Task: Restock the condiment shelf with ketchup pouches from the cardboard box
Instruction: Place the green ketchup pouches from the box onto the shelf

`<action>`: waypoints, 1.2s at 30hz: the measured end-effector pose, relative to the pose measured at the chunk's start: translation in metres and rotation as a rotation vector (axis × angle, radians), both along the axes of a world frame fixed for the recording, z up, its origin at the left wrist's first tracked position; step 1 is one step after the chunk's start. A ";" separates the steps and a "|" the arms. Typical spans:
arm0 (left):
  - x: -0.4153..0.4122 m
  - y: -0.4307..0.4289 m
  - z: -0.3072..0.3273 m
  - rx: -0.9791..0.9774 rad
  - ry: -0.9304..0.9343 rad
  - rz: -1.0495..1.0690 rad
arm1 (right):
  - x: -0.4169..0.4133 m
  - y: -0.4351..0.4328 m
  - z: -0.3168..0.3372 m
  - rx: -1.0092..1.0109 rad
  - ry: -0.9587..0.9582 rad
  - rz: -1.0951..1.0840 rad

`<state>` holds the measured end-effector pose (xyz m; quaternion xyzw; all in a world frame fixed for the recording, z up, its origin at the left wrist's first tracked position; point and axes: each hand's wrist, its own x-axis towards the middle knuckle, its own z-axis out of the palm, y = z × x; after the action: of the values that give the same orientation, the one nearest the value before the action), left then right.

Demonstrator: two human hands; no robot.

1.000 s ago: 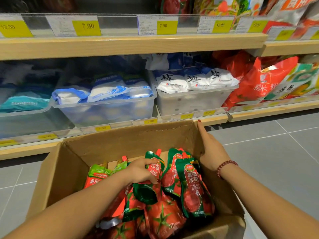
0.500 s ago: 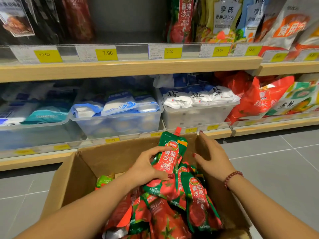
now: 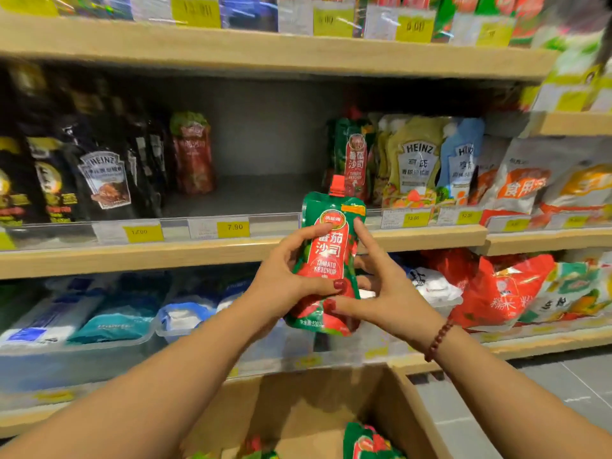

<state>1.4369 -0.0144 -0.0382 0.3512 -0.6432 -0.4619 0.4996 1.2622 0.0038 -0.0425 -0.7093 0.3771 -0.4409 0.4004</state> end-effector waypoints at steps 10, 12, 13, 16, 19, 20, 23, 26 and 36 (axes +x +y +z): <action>0.014 -0.056 0.041 -0.041 0.135 -0.022 | 0.004 -0.056 0.024 -0.100 -0.054 -0.027; 0.021 -0.074 0.049 -0.053 0.108 0.145 | -0.004 -0.068 0.032 -0.133 -0.041 -0.091; 0.024 -0.082 0.052 -0.076 0.031 0.224 | -0.008 -0.074 0.038 -0.158 -0.033 -0.129; 0.026 -0.107 0.050 -0.223 -0.549 0.394 | -0.021 -0.095 0.060 -0.213 -0.028 -0.214; 0.019 -0.116 0.041 -0.262 -0.906 0.473 | -0.027 -0.119 0.080 -0.232 -0.049 -0.289; 0.017 -0.118 0.038 -0.272 -0.920 0.521 | -0.027 -0.127 0.085 -0.244 -0.036 -0.312; 0.015 -0.123 0.025 -0.424 -0.903 0.656 | -0.029 -0.147 0.091 -0.363 0.091 -0.389; 0.015 -0.123 0.018 -0.519 -0.932 0.690 | -0.033 -0.162 0.086 -0.461 0.216 -0.457; 0.014 -0.126 0.019 -0.450 -0.965 0.723 | -0.062 -0.176 0.051 -0.371 0.454 -0.439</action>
<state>1.4512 -0.1406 -0.0197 0.6007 -0.7179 0.0919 0.3396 1.2003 -0.1720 0.0088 -0.7519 0.5130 -0.4087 0.0670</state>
